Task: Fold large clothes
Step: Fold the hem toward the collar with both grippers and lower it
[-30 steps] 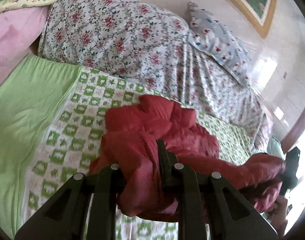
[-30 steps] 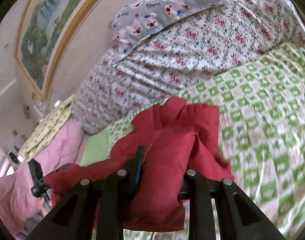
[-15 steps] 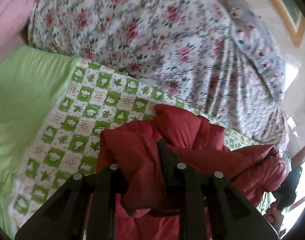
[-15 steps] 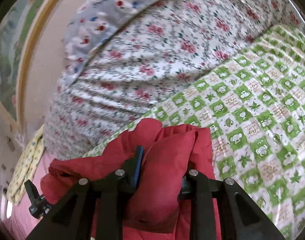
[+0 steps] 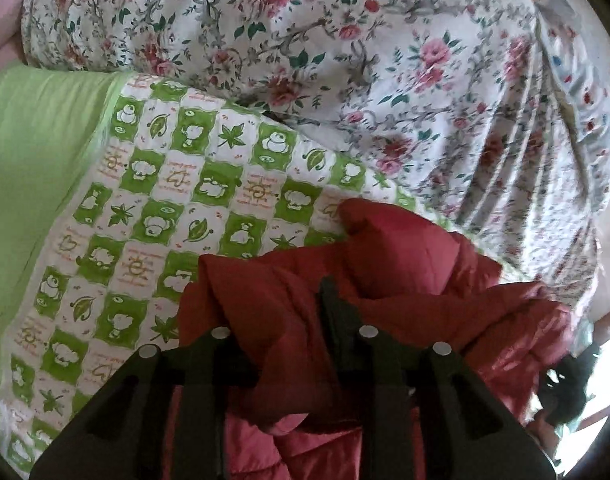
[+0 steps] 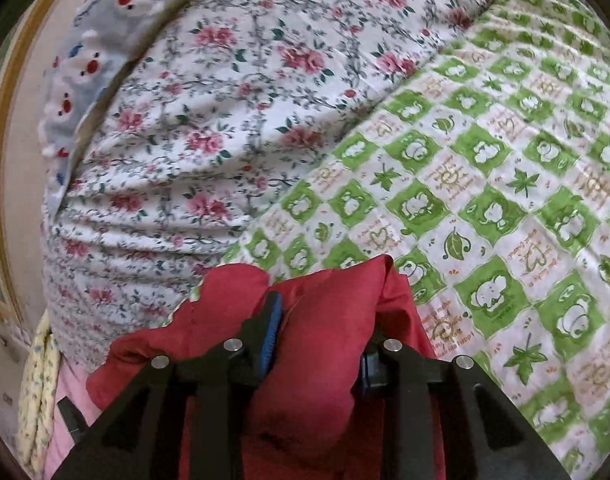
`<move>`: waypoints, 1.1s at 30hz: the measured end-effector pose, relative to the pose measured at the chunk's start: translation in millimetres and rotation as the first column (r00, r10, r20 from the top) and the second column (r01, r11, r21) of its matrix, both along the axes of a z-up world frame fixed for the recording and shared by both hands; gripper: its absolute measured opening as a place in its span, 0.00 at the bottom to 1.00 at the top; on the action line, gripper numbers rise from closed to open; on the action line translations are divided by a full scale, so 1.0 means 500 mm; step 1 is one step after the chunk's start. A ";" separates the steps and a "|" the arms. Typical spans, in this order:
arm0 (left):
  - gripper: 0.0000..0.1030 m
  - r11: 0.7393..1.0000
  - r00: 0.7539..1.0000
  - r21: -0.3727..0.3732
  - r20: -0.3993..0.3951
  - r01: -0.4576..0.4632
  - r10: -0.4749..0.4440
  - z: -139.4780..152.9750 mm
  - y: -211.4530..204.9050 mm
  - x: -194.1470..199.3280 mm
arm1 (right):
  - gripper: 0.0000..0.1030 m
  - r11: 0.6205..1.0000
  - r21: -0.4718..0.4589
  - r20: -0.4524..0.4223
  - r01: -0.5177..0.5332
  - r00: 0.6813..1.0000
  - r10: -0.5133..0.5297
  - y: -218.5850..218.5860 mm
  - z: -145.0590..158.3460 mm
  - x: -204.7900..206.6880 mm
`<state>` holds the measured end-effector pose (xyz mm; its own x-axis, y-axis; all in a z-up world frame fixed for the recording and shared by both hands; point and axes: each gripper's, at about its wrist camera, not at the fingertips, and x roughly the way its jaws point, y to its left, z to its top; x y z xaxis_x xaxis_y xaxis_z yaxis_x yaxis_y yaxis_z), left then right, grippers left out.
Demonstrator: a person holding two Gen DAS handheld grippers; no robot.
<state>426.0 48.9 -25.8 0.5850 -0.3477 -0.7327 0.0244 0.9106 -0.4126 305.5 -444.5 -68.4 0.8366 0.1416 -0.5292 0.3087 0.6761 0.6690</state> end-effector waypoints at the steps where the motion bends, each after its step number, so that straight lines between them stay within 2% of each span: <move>1: 0.30 1.000 1.000 -0.015 0.011 0.006 -0.006 0.011 0.010 -0.010 | 0.30 1.000 -0.003 -0.001 0.004 1.000 -0.004 0.000 -0.003 0.003; 2: 0.34 0.999 0.999 -0.035 0.039 0.013 -0.012 0.031 0.028 -0.029 | 0.30 1.000 -0.008 -0.002 0.007 1.000 -0.007 0.000 -0.006 0.004; 4: 0.55 0.999 0.995 -0.034 0.096 -0.012 0.015 0.065 0.062 -0.064 | 0.30 1.000 -0.028 -0.006 0.010 1.000 -0.011 0.005 -0.010 0.010; 6: 0.64 0.997 0.984 -0.008 0.160 -0.071 0.072 0.099 0.096 -0.104 | 0.30 0.998 -0.053 -0.017 0.027 0.999 -0.028 0.010 -0.014 0.016; 9: 0.64 0.999 0.977 -0.019 0.210 -0.038 0.041 0.125 0.112 -0.153 | 0.32 0.997 -0.066 -0.023 0.041 0.999 -0.042 0.013 -0.014 0.023; 13: 0.64 0.996 0.969 0.007 0.230 0.087 -0.086 0.121 0.051 -0.207 | 0.36 0.993 -0.109 -0.036 0.035 0.999 -0.039 0.027 -0.002 0.036; 16: 0.64 0.976 0.952 0.026 0.220 0.215 -0.215 0.090 -0.037 -0.244 | 0.40 0.990 -0.136 -0.040 0.021 0.999 -0.027 0.035 0.009 0.043; 17: 0.64 0.964 0.939 0.048 0.219 0.262 -0.266 0.072 -0.078 -0.260 | 0.41 0.990 -0.139 -0.040 0.016 0.999 -0.021 0.035 0.013 0.043; 20: 0.64 0.943 0.921 0.136 0.210 0.305 -0.328 0.039 -0.152 -0.292 | 0.42 0.990 -0.141 -0.023 -0.006 1.000 0.002 0.034 0.029 0.037; 21: 0.64 0.933 0.921 0.179 0.183 0.313 -0.344 0.020 -0.177 -0.287 | 0.43 0.989 -0.145 -0.015 -0.016 1.000 0.014 0.034 0.037 0.032; 24: 0.64 0.922 0.940 0.294 0.151 0.254 -0.307 -0.026 -0.210 -0.260 | 0.49 0.990 -0.136 0.025 -0.047 0.998 0.051 0.034 0.068 0.002; 27: 0.62 0.932 0.954 0.296 0.151 0.208 -0.260 -0.033 -0.205 -0.231 | 0.59 0.989 -0.128 0.091 -0.070 0.992 0.082 0.037 0.103 -0.042; 30: 0.60 0.935 0.962 0.305 0.142 0.183 -0.234 -0.034 -0.209 -0.207 | 0.68 0.982 -0.173 0.170 -0.069 0.980 0.099 0.056 0.141 -0.103; 32: 0.60 0.932 0.963 0.318 0.141 0.176 -0.230 -0.033 -0.216 -0.197 | 0.69 0.966 -0.233 0.175 -0.113 0.972 0.156 0.088 0.152 -0.120; 33: 0.60 0.930 0.963 0.325 0.142 0.172 -0.227 -0.032 -0.220 -0.194 | 0.69 0.951 -0.268 0.147 -0.156 0.969 0.200 0.109 0.151 -0.116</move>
